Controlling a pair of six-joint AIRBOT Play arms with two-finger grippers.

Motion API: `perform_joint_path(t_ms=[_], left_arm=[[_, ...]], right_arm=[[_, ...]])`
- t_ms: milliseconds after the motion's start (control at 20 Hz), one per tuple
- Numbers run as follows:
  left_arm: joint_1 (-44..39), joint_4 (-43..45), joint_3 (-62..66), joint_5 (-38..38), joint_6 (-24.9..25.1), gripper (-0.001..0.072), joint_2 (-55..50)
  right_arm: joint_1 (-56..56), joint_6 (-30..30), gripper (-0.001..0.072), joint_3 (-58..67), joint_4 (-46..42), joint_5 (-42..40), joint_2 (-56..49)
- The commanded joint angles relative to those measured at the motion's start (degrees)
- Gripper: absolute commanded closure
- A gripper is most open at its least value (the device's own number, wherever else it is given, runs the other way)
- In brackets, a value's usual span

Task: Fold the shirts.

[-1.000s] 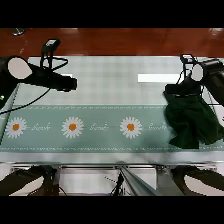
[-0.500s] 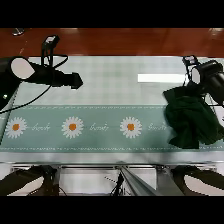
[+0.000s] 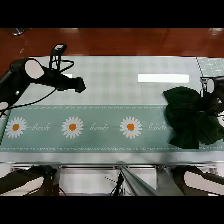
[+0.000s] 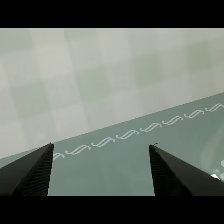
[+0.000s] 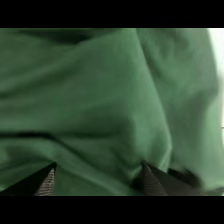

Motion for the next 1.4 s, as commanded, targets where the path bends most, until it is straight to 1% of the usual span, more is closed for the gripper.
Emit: perform_joint_path(t_ms=[0,150,200,250,300,350,400,450,550,650,750,850,1000,1100,1150,1250,1350], left_arm=[[-0.02,-0.04,-0.02,-0.17,-0.04,0.0003,-1.31],[0.04,-0.02,-0.02,-0.74,0.26,0.0004,-1.42],[0.09,-0.02,-0.02,-0.79,0.76,0.0004,-1.42],[0.13,0.0,-0.02,-0.83,0.9,0.0004,-1.42],[0.31,0.17,0.04,-1.31,1.18,0.0004,-1.42],[0.96,0.24,0.11,-2.58,2.89,0.0004,-1.4],[2.1,1.14,0.2,-4.24,3.85,0.0004,-1.33],[3.82,3.52,0.2,-5.75,3.32,0.0004,-1.07],[8.41,8.59,0.17,-9.44,0.83,0.0004,0.09],[13.38,8.31,0.15,-12.39,0.85,0.0004,2.4],[16.63,5.33,-1.01,-13.42,0.9,0.0004,6.91],[17.07,1.73,-4.66,-11.91,1.55,0.0004,13.29],[16.04,-6.36,-15.32,-8.2,1.7,0.0004,26.08],[15.08,-9.64,-22.75,-5.84,1.73,0.0004,34.18],[14.67,-9.77,-25.68,-5.68,1.73,0.0004,37.55],[14.64,-9.75,-29.62,-5.97,1.7,0.0004,41.97],[14.64,-9.75,-31.52,-5.92,0.74,0.0004,43.69]], right_arm=[[-5.38,-1.03,0.0092,-0.94,8.85,-6.12,-2.8],[-5.53,-3.19,0.01,-0.92,12.33,-8.5,-5.46],[-5.53,-3.48,0.0144,-0.92,13.11,-8.57,-5.9],[-5.51,-3.82,0.036,-0.92,13.51,-8.63,-5.92],[-5.53,-4.09,0.063,-0.74,13.97,-8.52,-5.62],[-5.53,-5.22,0.0671,-0.28,14.86,-8.39,-5.01],[-5.53,-7.76,0.0671,0.9,16.55,-7.74,-3.87],[-5.53,-9.9,0.0671,3.04,18.23,-6.99,-2.21],[-5.51,-11.52,0.067,9.33,20.98,-6.56,2.38],[-5.51,-12.46,0.0671,16.83,24.28,-7.91,7.87],[-4.98,-13.27,0.0671,23.67,28.26,-9.75,13.4],[-2.99,-15.93,0.067,29.35,32.46,-12.24,18.45],[3.61,-20.11,0.0671,36.85,37.55,-14.86,23.56],[9.55,-20.76,0.067,42.23,37.62,-14.27,24.35],[12.52,-21.4,0.0671,44.54,37.4,-14.47,24.35],[18.34,-22.05,0.0671,48.5,36.5,-16.31,24.3],[23.3,-21.99,0.0671,50.51,35.6,-17.7,24.3]])
